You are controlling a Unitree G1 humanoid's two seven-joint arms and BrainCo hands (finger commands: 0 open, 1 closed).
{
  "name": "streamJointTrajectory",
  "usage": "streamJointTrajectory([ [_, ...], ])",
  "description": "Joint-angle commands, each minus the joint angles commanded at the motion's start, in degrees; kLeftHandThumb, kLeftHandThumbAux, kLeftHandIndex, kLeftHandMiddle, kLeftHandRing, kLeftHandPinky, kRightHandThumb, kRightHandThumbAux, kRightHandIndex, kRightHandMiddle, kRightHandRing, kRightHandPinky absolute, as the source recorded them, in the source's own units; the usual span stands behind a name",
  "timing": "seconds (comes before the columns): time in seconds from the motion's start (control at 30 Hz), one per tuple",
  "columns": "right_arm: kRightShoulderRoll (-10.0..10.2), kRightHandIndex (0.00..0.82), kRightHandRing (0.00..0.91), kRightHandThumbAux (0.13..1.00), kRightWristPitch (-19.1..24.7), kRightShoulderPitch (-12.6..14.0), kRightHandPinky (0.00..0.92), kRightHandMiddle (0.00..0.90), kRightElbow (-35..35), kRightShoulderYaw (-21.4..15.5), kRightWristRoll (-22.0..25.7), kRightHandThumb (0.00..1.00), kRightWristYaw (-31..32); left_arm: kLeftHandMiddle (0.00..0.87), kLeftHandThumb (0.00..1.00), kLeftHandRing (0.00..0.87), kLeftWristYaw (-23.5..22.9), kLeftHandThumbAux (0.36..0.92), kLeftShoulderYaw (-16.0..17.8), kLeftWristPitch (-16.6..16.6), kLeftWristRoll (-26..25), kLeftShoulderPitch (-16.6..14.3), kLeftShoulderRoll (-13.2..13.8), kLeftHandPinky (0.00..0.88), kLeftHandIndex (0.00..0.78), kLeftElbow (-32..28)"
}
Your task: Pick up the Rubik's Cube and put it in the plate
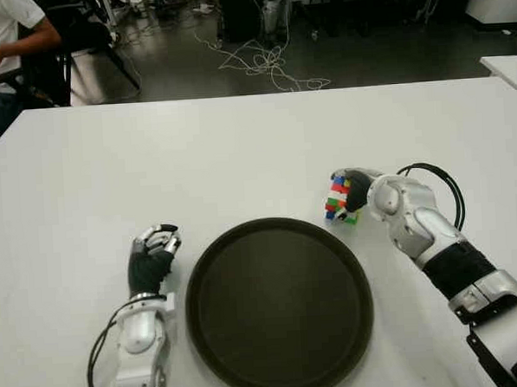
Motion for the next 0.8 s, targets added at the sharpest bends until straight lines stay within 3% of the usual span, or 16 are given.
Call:
streamJointTrajectory([
  [0.47, -0.46, 0.083, 0.096, 0.809, 0.57, 0.24, 0.023, 0.114, -1.05, 1.10, -0.56, 0.000, 0.43, 0.813, 0.712, 0.827, -0.04, 0.704, 0.30, -0.37, -0.32, 0.03, -0.21, 0.818, 0.445, 0.27],
  [0.8, -0.51, 0.091, 0.104, 0.798, -0.72, 0.70, 0.042, 0.121, -0.08, 0.89, -0.33, 0.000, -1.42, 0.815, 0.713, 0.828, 0.05, 0.704, 0.25, -0.62, -0.29, 0.30, -0.41, 0.821, 0.444, 0.03],
])
